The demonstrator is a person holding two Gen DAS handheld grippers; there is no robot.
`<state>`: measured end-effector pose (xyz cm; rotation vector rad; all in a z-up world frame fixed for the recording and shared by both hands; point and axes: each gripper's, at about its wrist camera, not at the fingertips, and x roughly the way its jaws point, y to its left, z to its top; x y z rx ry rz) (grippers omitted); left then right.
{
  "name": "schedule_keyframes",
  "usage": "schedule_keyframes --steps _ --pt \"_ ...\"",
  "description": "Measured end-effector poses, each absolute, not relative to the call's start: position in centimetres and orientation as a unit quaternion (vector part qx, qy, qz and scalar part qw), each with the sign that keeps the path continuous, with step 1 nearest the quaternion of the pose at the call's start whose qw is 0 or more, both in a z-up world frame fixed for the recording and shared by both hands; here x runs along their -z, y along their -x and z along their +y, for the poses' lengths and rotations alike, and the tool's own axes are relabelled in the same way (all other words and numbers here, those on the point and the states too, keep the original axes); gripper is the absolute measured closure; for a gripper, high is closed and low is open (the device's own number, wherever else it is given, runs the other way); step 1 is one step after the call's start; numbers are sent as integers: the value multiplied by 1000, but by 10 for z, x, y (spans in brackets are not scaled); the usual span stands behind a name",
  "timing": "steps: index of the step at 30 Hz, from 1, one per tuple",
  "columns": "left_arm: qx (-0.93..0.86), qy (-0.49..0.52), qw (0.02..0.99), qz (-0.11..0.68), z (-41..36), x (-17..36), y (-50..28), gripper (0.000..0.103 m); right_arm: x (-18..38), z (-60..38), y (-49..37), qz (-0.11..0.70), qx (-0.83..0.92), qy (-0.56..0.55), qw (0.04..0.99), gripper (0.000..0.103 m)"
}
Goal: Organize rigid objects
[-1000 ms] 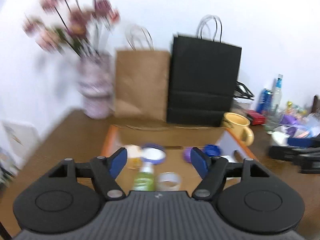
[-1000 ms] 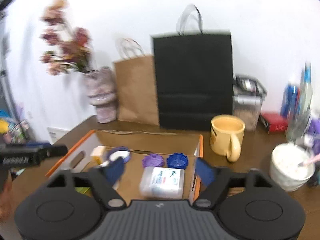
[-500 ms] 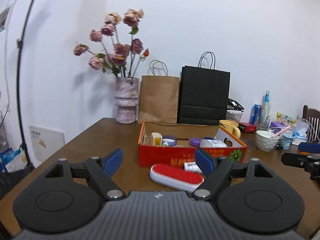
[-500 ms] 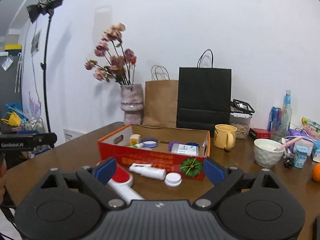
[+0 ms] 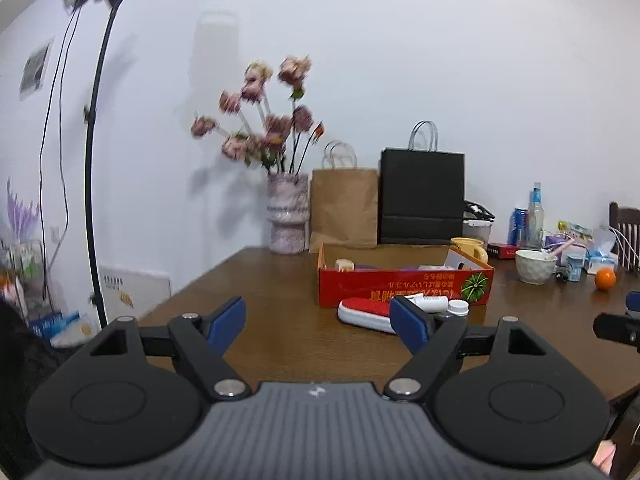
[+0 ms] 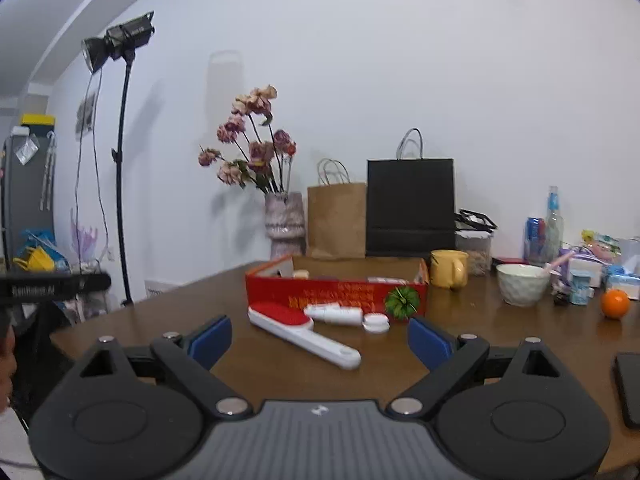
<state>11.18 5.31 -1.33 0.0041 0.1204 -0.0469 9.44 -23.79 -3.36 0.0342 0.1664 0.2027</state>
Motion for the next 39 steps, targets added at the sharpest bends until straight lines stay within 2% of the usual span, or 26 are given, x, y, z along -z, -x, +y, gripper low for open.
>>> schedule_keyframes --steps 3,13,17,23,28,33,37,39 --pt "38 -1 998 43 53 10 -104 18 34 -240 -82 84 -94 -30 991 8" --pt "29 2 998 62 57 14 -114 18 34 -236 -81 82 -101 -39 991 5" --pt "23 3 997 68 57 18 -120 18 42 -242 -94 103 -101 -62 988 5" --pt "16 4 996 91 55 23 -144 18 48 -257 -112 88 -107 -77 987 5" --pt "16 16 992 125 57 22 -179 18 42 -264 -144 122 -77 -91 985 7" --pt "35 25 989 141 65 13 -220 18 34 -265 -174 155 -65 -102 981 26" --pt "52 10 986 156 61 7 -262 18 33 -264 -205 175 -62 -95 978 48" --pt "75 17 982 172 57 7 -287 19 36 -266 -221 185 -63 -97 976 51"
